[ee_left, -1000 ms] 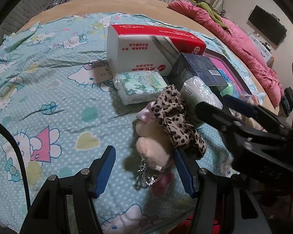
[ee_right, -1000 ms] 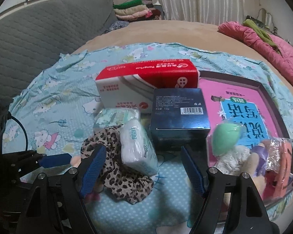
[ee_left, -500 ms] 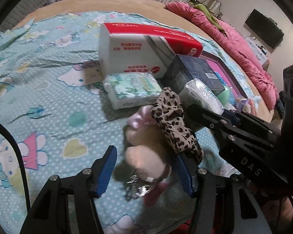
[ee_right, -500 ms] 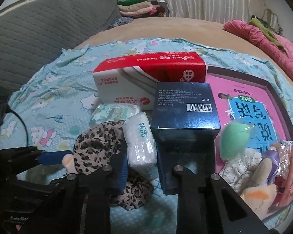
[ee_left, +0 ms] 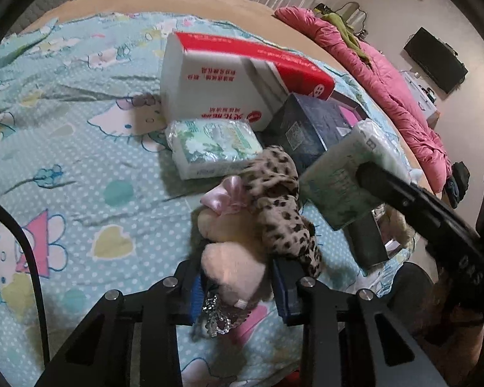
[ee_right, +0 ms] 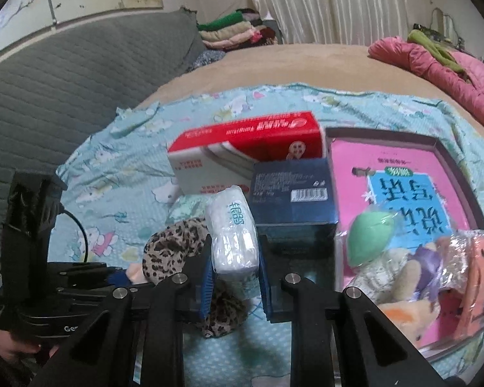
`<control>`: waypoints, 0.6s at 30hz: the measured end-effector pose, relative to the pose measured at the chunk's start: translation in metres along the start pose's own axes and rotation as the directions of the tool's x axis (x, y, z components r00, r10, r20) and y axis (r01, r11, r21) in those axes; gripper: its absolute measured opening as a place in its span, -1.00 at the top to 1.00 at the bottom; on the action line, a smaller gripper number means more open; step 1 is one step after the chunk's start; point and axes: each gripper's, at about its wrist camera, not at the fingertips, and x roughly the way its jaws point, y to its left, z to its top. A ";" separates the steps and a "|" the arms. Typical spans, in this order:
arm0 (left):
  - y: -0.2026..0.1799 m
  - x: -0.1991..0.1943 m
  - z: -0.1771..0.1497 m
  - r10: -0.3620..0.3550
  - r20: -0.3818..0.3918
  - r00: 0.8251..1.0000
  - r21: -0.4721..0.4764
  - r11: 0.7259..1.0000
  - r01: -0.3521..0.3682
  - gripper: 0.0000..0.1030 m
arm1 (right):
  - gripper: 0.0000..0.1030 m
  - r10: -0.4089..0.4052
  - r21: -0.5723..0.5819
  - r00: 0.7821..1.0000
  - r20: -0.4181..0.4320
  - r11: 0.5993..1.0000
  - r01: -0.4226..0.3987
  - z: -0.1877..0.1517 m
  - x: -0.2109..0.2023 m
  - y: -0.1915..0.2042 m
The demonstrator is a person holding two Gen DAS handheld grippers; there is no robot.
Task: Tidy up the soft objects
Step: 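Lift the pink-bowed plush with the left tool while the right lifts the white pack toward the box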
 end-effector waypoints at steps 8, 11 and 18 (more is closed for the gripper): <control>0.013 -0.029 -0.005 0.051 0.049 0.997 -0.048 0.998 -0.048 0.32 | 0.56 0.012 0.029 1.000 0.028 0.999 -0.013 0.004 -0.011 -0.008; 0.015 -0.043 -0.004 0.074 0.079 0.994 -0.051 0.996 -0.070 0.32 | 0.56 0.028 0.036 0.999 0.037 0.999 -0.029 0.005 -0.015 -0.008; 0.008 -0.070 0.000 0.129 0.141 0.982 -0.034 0.992 -0.125 0.32 | 0.57 0.046 0.043 0.997 0.064 0.998 -0.049 0.008 -0.023 -0.009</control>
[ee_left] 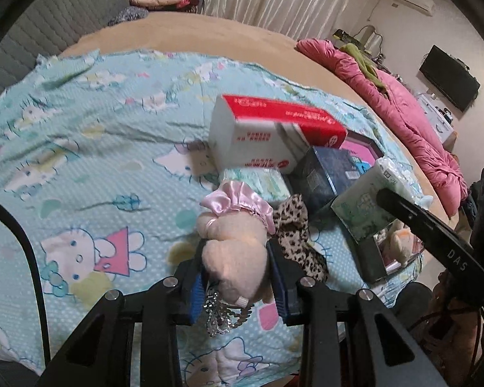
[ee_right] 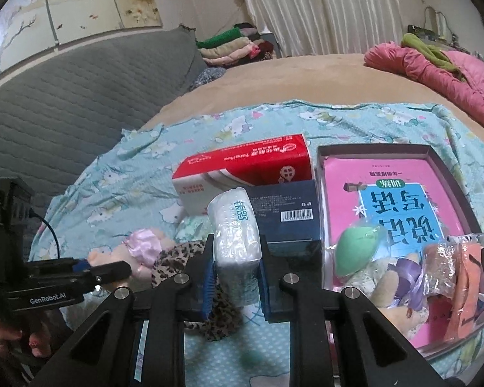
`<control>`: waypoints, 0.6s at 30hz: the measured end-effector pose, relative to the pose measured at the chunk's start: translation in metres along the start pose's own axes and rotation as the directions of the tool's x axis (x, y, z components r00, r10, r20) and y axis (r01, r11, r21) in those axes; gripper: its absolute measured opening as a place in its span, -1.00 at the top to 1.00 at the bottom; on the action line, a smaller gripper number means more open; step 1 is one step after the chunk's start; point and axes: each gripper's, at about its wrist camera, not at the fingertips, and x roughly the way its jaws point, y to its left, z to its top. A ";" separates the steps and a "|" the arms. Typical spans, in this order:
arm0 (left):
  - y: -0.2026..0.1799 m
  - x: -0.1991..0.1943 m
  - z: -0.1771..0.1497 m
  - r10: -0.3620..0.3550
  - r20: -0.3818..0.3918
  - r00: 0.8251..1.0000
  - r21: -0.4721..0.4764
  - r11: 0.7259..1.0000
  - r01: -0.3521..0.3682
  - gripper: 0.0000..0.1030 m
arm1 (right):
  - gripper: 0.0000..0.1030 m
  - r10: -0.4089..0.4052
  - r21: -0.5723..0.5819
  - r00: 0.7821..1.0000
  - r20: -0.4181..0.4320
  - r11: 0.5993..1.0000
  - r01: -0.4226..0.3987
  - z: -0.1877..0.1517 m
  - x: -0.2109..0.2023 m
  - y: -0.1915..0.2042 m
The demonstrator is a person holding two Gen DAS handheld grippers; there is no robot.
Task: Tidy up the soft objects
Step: 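Lift the pink-bowed plush with the left tool while the right lifts the white pack toward the box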
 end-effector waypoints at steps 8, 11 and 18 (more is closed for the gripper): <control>-0.015 -0.020 0.009 0.037 0.035 0.999 0.017 0.999 -0.038 0.32 | 0.57 0.037 -0.018 0.997 0.061 0.999 -0.036 0.006 -0.018 0.006; -0.023 -0.029 0.012 0.042 0.052 0.998 0.027 0.999 -0.044 0.32 | 0.57 0.047 -0.019 0.996 0.077 0.999 -0.046 0.008 -0.023 0.005; -0.043 -0.034 0.019 0.044 0.062 0.997 0.060 0.997 -0.048 0.32 | 0.57 0.064 -0.004 0.993 0.100 0.998 -0.064 0.011 -0.032 0.000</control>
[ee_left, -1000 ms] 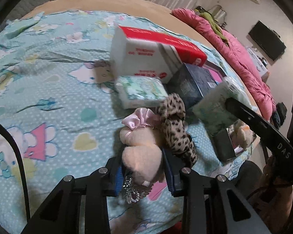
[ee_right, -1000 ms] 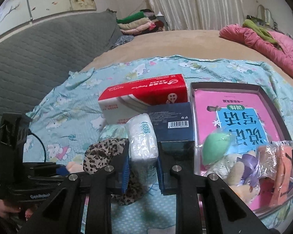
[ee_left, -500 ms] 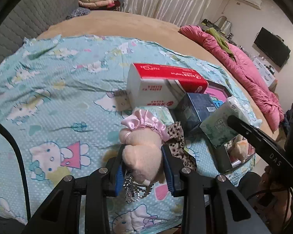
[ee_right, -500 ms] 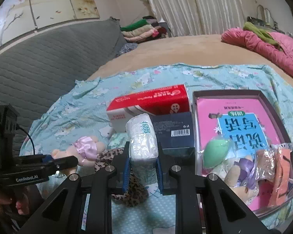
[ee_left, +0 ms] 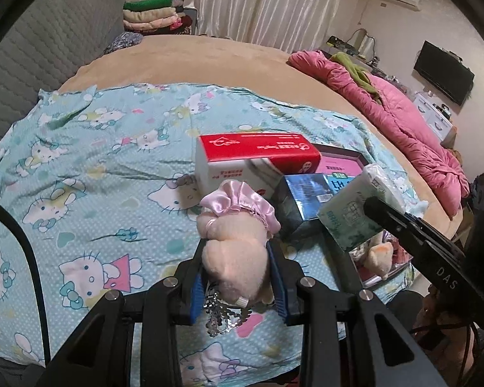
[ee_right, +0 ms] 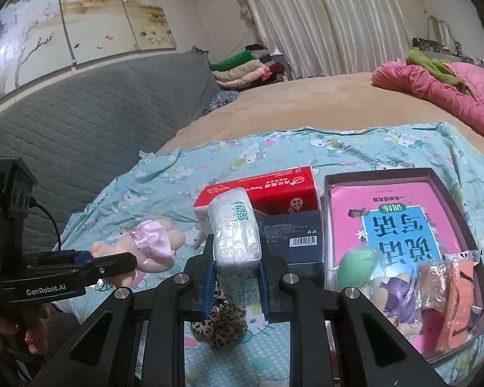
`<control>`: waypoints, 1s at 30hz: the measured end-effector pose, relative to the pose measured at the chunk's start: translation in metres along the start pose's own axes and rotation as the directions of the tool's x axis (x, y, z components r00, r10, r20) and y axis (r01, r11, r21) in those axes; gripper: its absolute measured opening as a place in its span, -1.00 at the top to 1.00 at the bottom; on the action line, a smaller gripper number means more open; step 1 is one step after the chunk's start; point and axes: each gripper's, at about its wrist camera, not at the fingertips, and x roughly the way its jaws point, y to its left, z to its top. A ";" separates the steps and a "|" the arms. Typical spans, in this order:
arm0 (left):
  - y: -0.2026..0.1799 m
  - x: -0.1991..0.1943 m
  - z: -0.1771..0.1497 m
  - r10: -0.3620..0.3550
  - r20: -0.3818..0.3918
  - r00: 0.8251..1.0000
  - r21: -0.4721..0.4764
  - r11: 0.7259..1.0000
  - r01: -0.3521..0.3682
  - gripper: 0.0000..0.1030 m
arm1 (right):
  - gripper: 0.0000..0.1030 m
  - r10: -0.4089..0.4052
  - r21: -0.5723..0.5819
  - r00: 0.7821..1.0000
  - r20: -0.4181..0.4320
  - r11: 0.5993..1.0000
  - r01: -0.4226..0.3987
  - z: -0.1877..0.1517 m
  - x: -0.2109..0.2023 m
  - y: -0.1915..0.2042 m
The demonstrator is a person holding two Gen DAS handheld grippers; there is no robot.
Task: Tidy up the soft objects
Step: 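Lift the pink-bowed plush with the left tool while the right lifts the white pack toward the box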
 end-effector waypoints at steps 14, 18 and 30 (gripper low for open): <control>-0.049 -0.010 0.012 -0.042 0.023 0.999 0.071 0.997 0.040 0.32 | 0.57 -0.011 0.071 0.996 0.084 0.997 0.005 0.010 -0.029 -0.028; -0.061 -0.007 0.013 -0.051 0.015 0.999 0.092 0.995 0.050 0.32 | 0.57 -0.019 0.091 0.995 0.098 0.996 0.010 0.011 -0.035 -0.036; -0.095 0.008 0.019 -0.084 -0.011 0.996 0.132 0.988 0.085 0.32 | 0.57 -0.079 0.170 0.988 0.129 0.984 0.056 0.011 -0.055 -0.068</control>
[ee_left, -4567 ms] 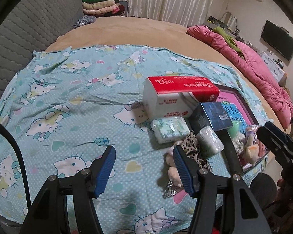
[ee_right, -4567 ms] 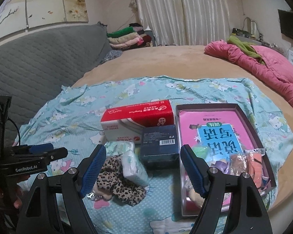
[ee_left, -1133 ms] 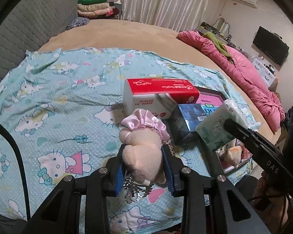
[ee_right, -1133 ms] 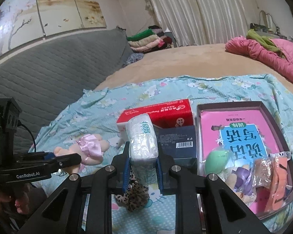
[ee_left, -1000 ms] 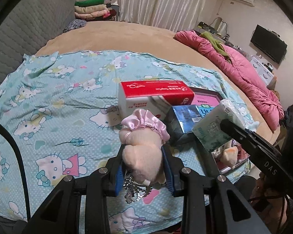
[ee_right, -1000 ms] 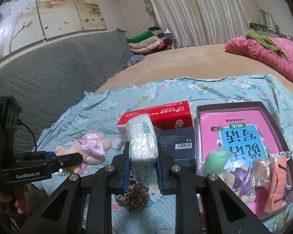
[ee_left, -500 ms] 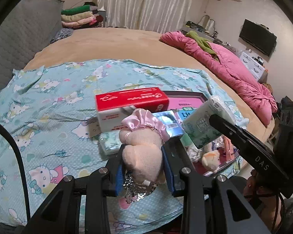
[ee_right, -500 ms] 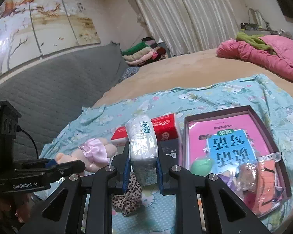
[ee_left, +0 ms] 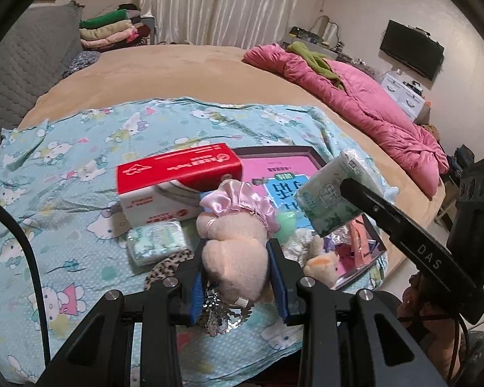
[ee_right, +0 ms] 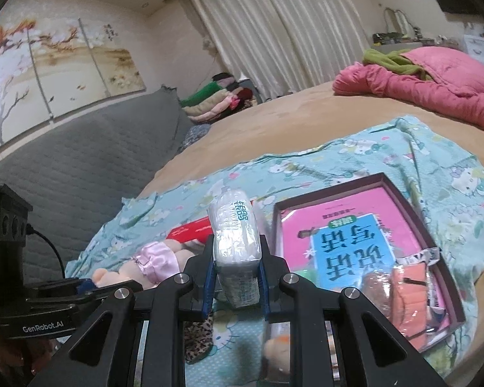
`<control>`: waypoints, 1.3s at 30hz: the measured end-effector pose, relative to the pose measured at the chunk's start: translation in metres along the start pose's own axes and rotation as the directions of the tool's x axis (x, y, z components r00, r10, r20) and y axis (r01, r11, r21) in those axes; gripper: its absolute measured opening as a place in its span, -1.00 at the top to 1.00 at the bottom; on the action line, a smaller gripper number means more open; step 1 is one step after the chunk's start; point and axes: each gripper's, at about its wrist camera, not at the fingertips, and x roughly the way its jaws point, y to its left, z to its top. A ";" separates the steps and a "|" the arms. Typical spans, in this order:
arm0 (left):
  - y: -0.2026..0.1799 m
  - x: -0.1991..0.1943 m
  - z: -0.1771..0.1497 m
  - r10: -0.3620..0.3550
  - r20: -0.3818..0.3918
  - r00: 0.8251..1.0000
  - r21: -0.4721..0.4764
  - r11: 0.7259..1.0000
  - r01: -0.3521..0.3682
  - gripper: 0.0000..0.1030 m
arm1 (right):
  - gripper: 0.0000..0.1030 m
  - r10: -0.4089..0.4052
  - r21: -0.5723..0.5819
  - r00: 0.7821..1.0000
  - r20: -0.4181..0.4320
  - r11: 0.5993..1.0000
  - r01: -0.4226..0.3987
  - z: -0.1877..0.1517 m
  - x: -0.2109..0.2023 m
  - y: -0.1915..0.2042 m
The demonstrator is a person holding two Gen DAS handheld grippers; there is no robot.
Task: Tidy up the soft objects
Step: 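Lift the pink-bowed plush with the left tool while the right lifts the white pack toward the box, then lower the pink-bowed plush into the box with the left tool while the right lowers the white pack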
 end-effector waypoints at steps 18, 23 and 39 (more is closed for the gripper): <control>-0.065 0.045 0.012 -0.044 -0.061 0.997 0.127 0.991 0.052 0.32 | 0.57 -0.100 0.155 0.992 0.080 0.984 0.087 0.012 -0.026 -0.072; -0.079 0.057 0.020 -0.057 -0.069 0.996 0.154 0.986 0.067 0.32 | 0.57 -0.124 0.186 0.988 0.093 0.977 0.105 0.013 -0.031 -0.085; -0.104 0.097 0.041 -0.103 -0.104 0.989 0.192 0.974 0.121 0.32 | 0.57 -0.169 0.231 0.981 0.096 0.962 0.143 0.013 -0.029 -0.103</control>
